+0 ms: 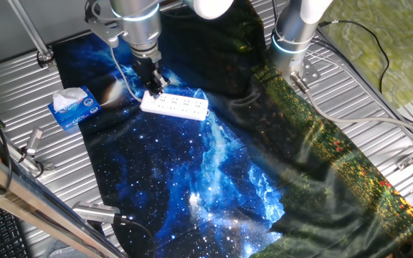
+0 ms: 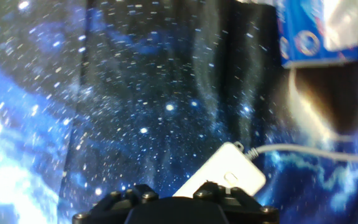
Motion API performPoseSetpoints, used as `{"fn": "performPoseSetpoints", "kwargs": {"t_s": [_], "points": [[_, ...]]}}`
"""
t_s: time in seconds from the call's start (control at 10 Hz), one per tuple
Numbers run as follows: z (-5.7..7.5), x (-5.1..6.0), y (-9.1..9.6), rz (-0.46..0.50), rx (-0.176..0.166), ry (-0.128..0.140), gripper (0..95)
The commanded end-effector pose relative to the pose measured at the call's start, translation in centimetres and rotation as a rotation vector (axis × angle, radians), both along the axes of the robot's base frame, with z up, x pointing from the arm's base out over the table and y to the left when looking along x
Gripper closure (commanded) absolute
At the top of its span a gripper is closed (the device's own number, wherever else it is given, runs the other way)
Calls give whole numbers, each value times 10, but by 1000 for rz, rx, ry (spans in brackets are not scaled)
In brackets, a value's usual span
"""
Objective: Turn off the power strip by pressing the button
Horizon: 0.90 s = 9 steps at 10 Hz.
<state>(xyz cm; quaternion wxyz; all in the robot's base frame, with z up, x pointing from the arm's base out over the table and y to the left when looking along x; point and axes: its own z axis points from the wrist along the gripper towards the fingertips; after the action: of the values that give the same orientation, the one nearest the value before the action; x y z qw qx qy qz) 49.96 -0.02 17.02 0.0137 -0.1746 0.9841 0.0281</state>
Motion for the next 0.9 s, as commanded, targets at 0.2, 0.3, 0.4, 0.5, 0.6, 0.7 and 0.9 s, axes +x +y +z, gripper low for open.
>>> {"fn": "performPoseSetpoints", "kwargs": {"t_s": [0.2,0.3,0.4,0.5,0.6,0.7,0.9], "points": [[0,0,0,14,0,4,950],[0,1,0,23,-1,9,950],[-1,1,0,44,-5,14,950],[-3,1,-1,82,-13,17,950],[-5,1,-1,108,-17,15,950],[-6,1,-4,164,-36,14,950],[-1,5,-15,240,-69,19,760]]}}
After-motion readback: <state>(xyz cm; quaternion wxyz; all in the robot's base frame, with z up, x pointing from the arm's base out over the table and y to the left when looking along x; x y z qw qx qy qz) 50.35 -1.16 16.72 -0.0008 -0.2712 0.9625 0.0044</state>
